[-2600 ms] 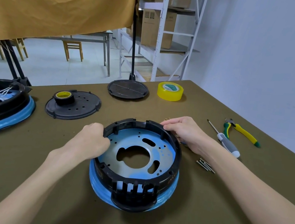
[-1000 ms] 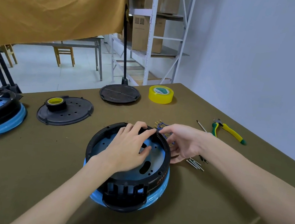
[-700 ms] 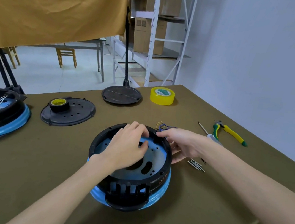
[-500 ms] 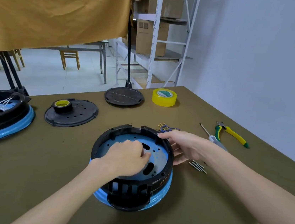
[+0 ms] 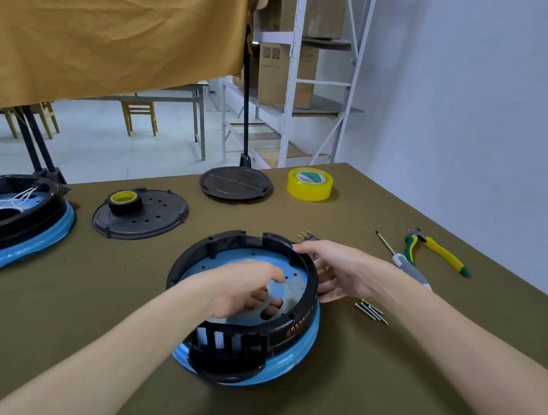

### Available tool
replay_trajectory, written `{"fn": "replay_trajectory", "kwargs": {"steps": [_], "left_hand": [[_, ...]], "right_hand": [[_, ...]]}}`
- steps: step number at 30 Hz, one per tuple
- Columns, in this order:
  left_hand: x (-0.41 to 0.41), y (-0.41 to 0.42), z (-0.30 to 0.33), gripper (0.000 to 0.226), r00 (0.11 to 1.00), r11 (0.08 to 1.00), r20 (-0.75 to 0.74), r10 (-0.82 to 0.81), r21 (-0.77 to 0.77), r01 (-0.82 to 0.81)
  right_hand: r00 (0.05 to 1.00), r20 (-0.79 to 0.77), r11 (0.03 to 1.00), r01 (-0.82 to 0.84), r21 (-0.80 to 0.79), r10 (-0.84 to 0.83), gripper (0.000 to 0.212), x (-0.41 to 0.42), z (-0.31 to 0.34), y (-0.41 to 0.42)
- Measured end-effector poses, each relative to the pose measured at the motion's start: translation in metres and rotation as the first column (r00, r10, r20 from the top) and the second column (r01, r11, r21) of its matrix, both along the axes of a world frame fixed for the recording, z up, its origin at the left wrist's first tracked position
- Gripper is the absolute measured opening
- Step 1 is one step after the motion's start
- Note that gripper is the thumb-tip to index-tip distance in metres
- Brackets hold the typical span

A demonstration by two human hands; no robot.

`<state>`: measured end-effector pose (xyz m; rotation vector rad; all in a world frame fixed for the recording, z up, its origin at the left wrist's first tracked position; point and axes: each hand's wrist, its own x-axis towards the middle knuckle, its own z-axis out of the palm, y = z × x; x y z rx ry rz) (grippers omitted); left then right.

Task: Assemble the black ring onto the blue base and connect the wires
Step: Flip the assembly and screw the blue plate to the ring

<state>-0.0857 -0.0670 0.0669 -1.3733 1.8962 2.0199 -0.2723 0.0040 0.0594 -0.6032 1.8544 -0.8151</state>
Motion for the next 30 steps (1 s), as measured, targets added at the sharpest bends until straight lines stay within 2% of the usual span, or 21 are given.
{"fn": "replay_trajectory", "kwargs": {"steps": [2,4,6,9,11,14,16,18,21,23,27,30], "left_hand": [[-0.001,0.000,-0.001,0.040,0.999,0.998,-0.023,0.042,-0.051,-0.043],[0.000,-0.001,0.000,0.040,0.996,0.996,-0.058,0.062,-0.058,-0.065],[0.002,-0.004,0.003,0.045,0.992,0.996,-0.097,0.080,-0.031,-0.084],[0.004,-0.005,0.013,0.050,0.989,0.997,-0.133,0.069,0.027,-0.066],[0.003,-0.005,0.017,0.052,0.987,0.997,-0.144,0.072,0.026,-0.069],[-0.002,-0.005,0.018,0.052,0.982,0.994,-0.169,0.089,-0.043,-0.097],[-0.002,-0.003,0.014,0.062,0.994,0.968,-0.091,0.060,-0.239,-0.080],[0.001,0.000,0.004,0.078,0.999,0.858,-0.006,0.048,-0.511,-0.045],[0.004,0.014,-0.001,0.074,0.987,0.661,-0.163,-0.011,-0.741,-0.115],[-0.001,0.026,-0.002,0.078,0.981,0.580,-0.184,-0.067,-0.807,-0.112],[-0.013,0.037,-0.002,0.094,0.991,0.473,0.011,-0.137,-0.878,0.075],[-0.016,0.033,-0.001,0.103,0.994,0.341,0.087,-0.059,-0.934,0.102]], "right_hand": [[0.989,0.148,0.999,0.028,-0.042,-0.022,0.058,0.003,0.004,0.000],[0.972,0.230,0.993,0.072,-0.094,-0.048,0.060,0.005,0.006,0.000],[0.965,0.250,0.983,0.116,-0.143,-0.078,0.058,0.007,0.005,-0.001],[0.971,0.225,0.962,0.138,-0.235,-0.084,0.043,0.013,0.005,-0.001],[0.975,0.211,0.944,0.139,-0.300,-0.077,0.044,0.017,0.007,-0.001],[0.975,0.210,0.922,0.141,-0.359,-0.068,0.063,0.022,0.008,-0.001],[0.972,0.224,0.914,0.149,-0.376,-0.066,0.068,0.023,0.007,0.000],[0.963,0.258,0.906,0.171,-0.387,-0.072,0.063,0.023,0.005,0.001],[0.923,0.376,0.903,0.230,-0.363,-0.084,0.037,0.021,0.001,0.002],[0.893,0.439,0.905,0.266,-0.333,-0.101,0.022,0.024,-0.001,0.005],[0.842,0.507,0.875,0.377,-0.305,-0.186,0.019,0.036,0.003,0.009],[0.824,0.496,0.827,0.465,-0.316,-0.274,0.043,0.045,0.006,0.007]]}}
